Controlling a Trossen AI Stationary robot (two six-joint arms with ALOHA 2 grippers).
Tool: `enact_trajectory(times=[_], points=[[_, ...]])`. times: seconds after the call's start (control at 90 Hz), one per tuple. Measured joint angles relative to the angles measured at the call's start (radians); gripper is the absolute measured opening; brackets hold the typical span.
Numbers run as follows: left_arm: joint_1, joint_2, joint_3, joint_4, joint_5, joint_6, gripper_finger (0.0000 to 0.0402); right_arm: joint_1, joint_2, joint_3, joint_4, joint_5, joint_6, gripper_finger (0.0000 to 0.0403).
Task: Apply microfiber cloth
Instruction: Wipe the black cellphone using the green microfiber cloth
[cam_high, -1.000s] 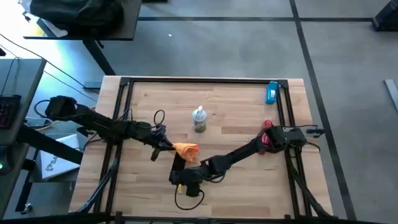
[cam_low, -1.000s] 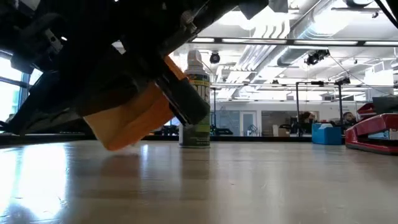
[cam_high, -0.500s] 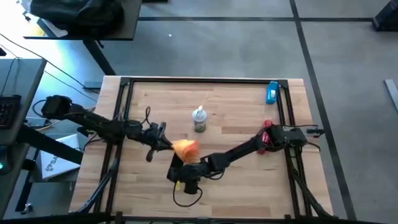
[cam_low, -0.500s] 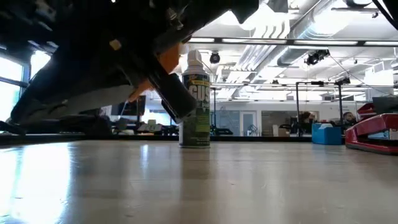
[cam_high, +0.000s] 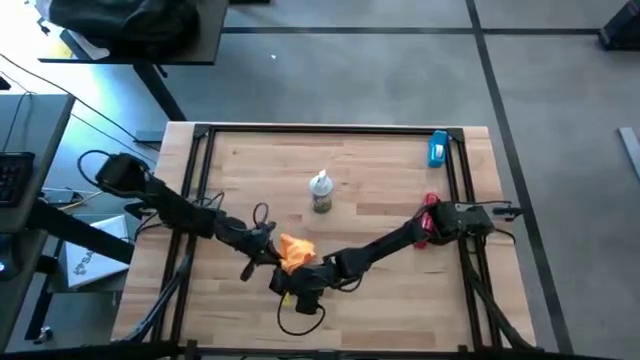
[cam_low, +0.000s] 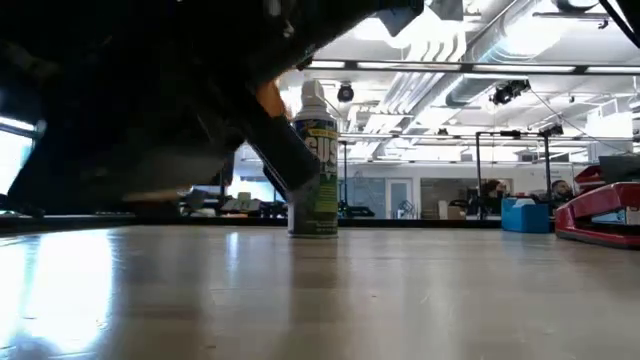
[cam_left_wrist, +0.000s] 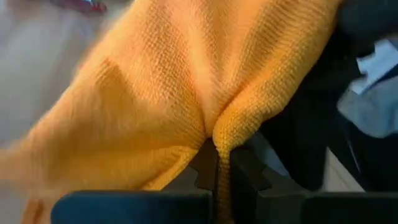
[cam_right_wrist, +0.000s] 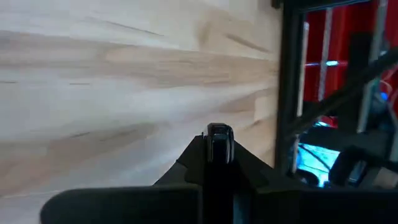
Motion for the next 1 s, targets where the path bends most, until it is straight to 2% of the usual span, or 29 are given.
enact_trajectory(times=[0.222,0.389,0.478,0.578,0.622,0.911,1.0], points=[[-0.085,-0.002,-0.002,-0.017,0.078,-0.122,0.0,-0.002,-0.001,0.001,-0.004,0.026,0.027,0.0006],[-0.173,-0.006,-0.004,-0.019,0.086,-0.191,0.0,-0.002,-0.002,0.003,0.004,0.022,0.024,0.0006],[-0.195,-0.033,-0.004,0.022,0.06,-0.1,0.0,-0.005,-0.006,0.005,0.009,0.016,0.015,0.0006],[-0.173,-0.059,-0.003,0.065,-0.072,0.057,0.0,-0.008,-0.007,0.005,0.02,0.004,-0.002,0.0006],[-0.15,-0.057,-0.001,0.056,-0.098,0.109,0.0,-0.008,-0.007,0.004,0.012,0.003,-0.018,0.0006],[0.015,-0.013,0.047,0.04,0.085,0.295,0.0,-0.012,-0.006,0.0,-0.02,-0.042,-0.062,0.0006],[0.05,-0.009,0.052,0.037,0.101,0.358,0.0,-0.015,-0.006,0.0,-0.045,-0.053,-0.071,0.0006]])
